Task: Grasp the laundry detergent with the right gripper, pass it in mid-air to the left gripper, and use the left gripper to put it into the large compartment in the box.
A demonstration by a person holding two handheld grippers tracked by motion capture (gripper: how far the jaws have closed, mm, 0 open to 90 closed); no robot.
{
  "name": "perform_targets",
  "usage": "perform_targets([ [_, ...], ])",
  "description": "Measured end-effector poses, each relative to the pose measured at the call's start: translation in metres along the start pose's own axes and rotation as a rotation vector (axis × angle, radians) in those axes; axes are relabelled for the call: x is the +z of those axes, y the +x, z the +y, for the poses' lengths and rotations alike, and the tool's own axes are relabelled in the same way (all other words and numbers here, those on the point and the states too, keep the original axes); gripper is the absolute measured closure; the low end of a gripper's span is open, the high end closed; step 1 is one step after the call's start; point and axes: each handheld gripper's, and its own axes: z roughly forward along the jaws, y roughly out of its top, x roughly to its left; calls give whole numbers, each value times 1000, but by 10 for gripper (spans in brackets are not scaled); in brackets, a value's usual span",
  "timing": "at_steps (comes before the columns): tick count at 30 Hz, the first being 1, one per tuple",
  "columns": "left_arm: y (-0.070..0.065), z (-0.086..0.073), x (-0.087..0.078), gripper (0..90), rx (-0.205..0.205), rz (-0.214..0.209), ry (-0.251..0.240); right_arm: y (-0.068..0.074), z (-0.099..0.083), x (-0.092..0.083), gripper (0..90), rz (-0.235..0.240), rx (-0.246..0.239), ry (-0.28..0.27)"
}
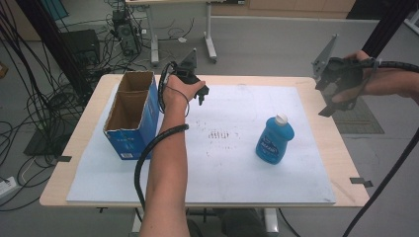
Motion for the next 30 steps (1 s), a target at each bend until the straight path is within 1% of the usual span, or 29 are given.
perform_targets([
  [3, 0, -2, 2, 56, 1, 2, 7, 1, 0, 0, 72, -4, -4, 8],
  [7, 0, -3, 1, 56, 3, 1, 2, 2, -1, 1, 73, -5, -2, 24],
  [16, 0, -4, -2, 57, 7, 11, 2, 1, -3, 1, 73, -8, -1, 21],
  [26, 2, -6, -4, 56, 4, 8, -3, 2, -4, 1, 72, -6, 2, 15],
  [30, 2, -6, -6, 56, 6, 9, -6, 3, -7, 1, 70, -5, 8, 10],
])
